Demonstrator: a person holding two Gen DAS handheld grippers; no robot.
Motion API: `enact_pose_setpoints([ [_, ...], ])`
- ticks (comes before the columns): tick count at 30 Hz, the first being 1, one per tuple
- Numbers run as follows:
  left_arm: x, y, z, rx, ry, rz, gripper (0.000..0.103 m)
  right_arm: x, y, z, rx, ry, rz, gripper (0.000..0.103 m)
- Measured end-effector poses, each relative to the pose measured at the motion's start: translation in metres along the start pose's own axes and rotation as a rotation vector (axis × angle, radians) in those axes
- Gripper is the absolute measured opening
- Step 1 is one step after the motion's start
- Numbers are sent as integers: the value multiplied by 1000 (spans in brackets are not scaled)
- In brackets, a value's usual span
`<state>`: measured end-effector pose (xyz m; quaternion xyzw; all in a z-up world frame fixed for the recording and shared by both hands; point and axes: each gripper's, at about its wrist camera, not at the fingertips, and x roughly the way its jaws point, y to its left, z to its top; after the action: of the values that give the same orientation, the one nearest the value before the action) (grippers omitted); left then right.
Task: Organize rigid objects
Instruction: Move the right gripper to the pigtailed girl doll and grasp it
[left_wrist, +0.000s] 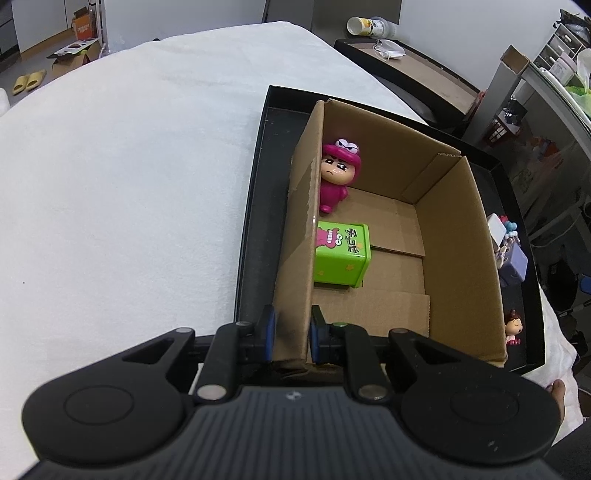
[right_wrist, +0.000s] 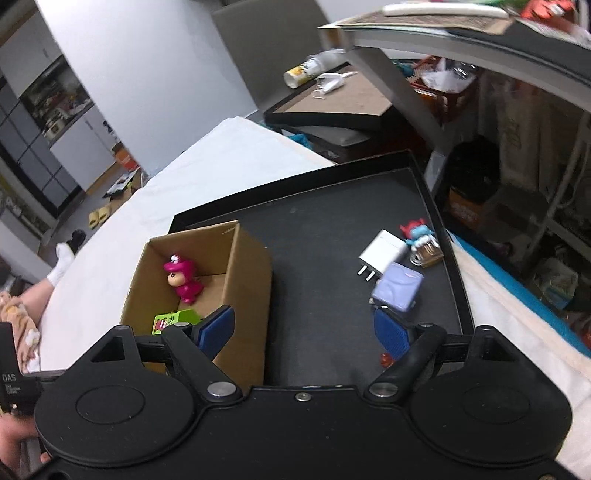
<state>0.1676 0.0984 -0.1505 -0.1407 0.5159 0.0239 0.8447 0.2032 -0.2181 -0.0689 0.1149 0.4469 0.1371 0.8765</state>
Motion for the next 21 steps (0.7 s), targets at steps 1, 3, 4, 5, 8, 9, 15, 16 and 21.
enact_pose_setpoints([
  [1, 0, 0, 0, 1, 1, -4, 17, 0, -5, -1, 9, 2, -2, 82],
  [3, -1, -1, 0, 0, 1, -5, 17, -1, -12, -3, 15, 1, -11, 82],
  [4, -1, 0, 0, -2, 1, -6, 17, -1, -16, -3, 19, 3, -13, 82],
  [5, -1, 0, 0, -4, 1, -8, 17, 0, -20, -4, 29, 9, -12, 82],
  [8, -2, 1, 1, -18, 4, -4, 17, 2, -37, -6, 95, 39, 12, 82],
  [9, -2, 0, 1, -17, 4, 0, 17, 3, -41, -7, 102, 46, 6, 82],
  [15, -5, -7, -2, 13, -12, 16, 17, 11, -67, -16, 181, 99, 9, 82],
  [16, -6, -7, -2, 15, -14, 13, 17, 12, -70, -18, 198, 103, 8, 82],
  [21, -5, -10, -2, 29, -9, 30, 17, 18, -77, -25, 215, 121, -4, 82],
])
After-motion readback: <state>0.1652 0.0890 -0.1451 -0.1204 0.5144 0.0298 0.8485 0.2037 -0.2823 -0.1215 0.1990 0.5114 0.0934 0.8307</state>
